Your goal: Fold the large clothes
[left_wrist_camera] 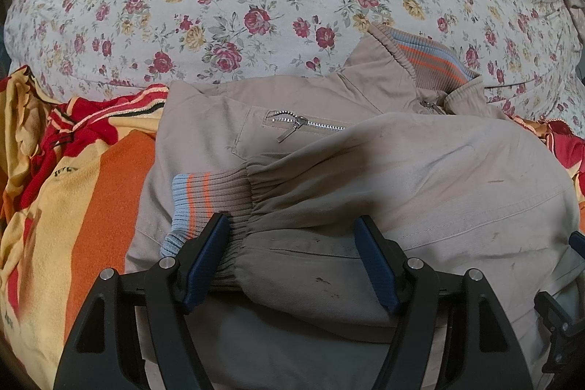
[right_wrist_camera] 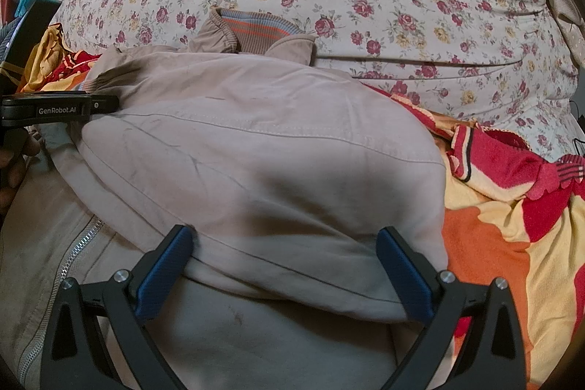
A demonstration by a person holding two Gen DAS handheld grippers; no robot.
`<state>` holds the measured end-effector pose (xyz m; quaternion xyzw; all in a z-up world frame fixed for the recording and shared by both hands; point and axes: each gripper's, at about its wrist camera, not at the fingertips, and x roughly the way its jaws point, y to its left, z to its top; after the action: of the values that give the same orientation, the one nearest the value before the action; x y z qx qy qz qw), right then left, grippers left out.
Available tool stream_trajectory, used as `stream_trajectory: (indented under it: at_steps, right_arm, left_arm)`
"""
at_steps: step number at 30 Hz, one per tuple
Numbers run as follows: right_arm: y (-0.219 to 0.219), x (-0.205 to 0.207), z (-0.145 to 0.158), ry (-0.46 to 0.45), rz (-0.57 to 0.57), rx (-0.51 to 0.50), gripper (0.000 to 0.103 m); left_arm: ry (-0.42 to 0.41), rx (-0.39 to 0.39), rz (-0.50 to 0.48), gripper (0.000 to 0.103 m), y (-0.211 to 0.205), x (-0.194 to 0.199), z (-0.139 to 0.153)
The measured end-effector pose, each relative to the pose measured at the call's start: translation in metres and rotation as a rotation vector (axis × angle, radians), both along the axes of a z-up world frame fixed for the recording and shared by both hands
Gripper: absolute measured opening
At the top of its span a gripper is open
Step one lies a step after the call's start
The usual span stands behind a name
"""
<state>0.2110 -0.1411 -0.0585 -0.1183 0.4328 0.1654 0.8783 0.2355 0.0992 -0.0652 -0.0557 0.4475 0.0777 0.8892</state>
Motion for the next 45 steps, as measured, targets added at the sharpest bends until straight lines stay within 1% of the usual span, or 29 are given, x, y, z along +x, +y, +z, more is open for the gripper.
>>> stream_trajectory:
  at_steps: [30, 40, 45]
  right_arm:
    - [0.0001, -0.0001, 0.0, -0.001, 0.0, 0.0, 0.102]
    - [0.0001, -0.0003, 0.0001, -0.001, -0.001, -0.001, 0.102]
    - [-0.0001, -0.0002, 0.0001, -0.001, -0.001, -0.001, 0.102]
  left_arm:
    - [-0.005, 0.009, 0.005, 0.061, -0.0002, 0.0001, -0.0004]
    - [-0.005, -0.001, 0.005, 0.061, 0.0011, -0.0005, -0.0006]
    - [0.001, 0.016, 0.005, 0.061, -0.0017, 0.0009, -0.0012]
